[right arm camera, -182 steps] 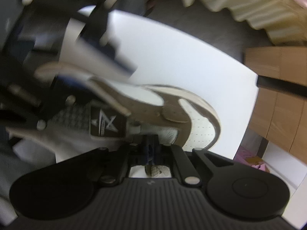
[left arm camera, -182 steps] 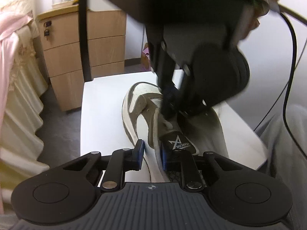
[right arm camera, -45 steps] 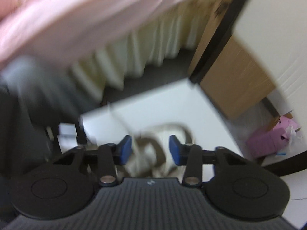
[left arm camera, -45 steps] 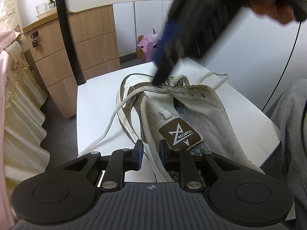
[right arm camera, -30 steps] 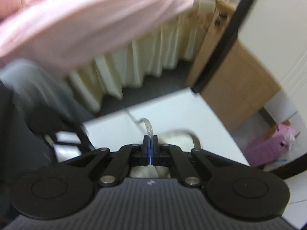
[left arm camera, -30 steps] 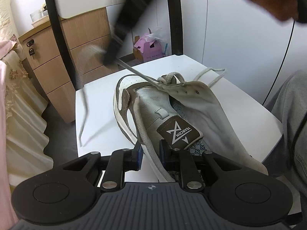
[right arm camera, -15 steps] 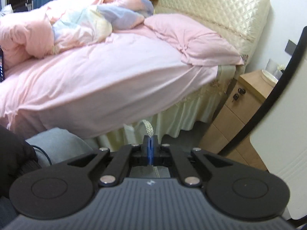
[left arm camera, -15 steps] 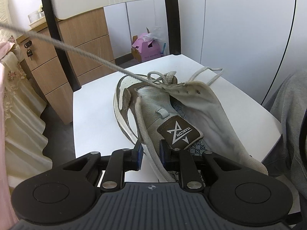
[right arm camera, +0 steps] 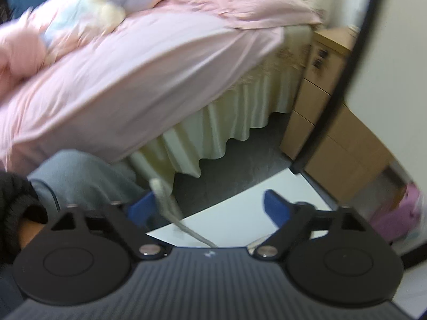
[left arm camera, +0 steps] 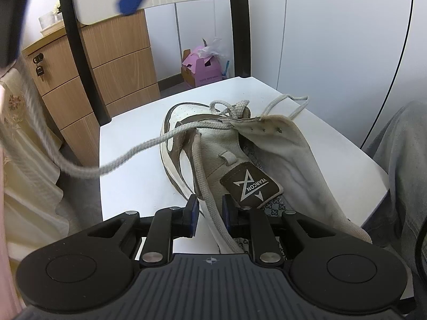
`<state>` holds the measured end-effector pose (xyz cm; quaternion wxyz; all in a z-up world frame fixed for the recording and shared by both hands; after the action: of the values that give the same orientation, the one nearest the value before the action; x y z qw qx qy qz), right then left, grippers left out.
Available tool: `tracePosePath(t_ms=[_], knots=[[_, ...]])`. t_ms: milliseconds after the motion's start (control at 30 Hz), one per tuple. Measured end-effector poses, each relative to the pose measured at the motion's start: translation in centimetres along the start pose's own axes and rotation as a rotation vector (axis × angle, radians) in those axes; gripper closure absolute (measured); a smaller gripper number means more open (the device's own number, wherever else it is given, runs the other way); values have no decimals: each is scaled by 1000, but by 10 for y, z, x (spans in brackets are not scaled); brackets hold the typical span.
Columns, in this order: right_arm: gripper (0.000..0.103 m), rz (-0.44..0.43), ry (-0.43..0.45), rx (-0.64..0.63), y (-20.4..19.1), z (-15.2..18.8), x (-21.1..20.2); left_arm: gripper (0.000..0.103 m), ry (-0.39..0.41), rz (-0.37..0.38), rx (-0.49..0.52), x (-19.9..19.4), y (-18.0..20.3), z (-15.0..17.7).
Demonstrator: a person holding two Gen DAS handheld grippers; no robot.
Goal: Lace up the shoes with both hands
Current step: 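Pull the white lace up and away from the sneaker with the right gripper, then open the right gripper to release the lace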
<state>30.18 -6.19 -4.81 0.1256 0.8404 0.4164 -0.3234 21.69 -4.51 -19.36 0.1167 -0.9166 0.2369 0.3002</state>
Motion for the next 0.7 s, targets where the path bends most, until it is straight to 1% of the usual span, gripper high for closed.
tracePosePath(t_ms=[100,133,233,300,433,500,600,700], knots=[[8,-14,24,151,19,11,-13,82,0,-1,-3,1,0,0],[2,-3,16,176,23,15,-14,82,0,0,-4,1,0,0],[0,58,-33,186,31,26,-14,81,1,1,-12,2,0,-1],[0,69,-55,186,34,32,-14,81,2,0,-13,1,0,-1],[0,127,-158,190,45,41,-5,81,2,2,-13,1,-1,-1],[0,108,-195,246,51,42,0,81,1,3,-11,1,-1,-1],[0,36,-259,318,51,39,10,81,-2,7,-15,0,-2,-1],[0,-41,-281,413,49,31,19,81,-3,10,-8,-1,-2,-1]])
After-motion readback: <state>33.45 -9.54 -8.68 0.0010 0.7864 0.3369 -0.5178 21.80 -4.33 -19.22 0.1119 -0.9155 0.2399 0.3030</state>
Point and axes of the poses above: each gripper's, at about its wrist camera, not at the fingertips, and x roughly the way its jaws point, y to its right, z to its underside, the point moved 3 cm from there along x, roughly the way its jaws point, and after that the axes turned 11 degrees about y, right-handed, at the moved point
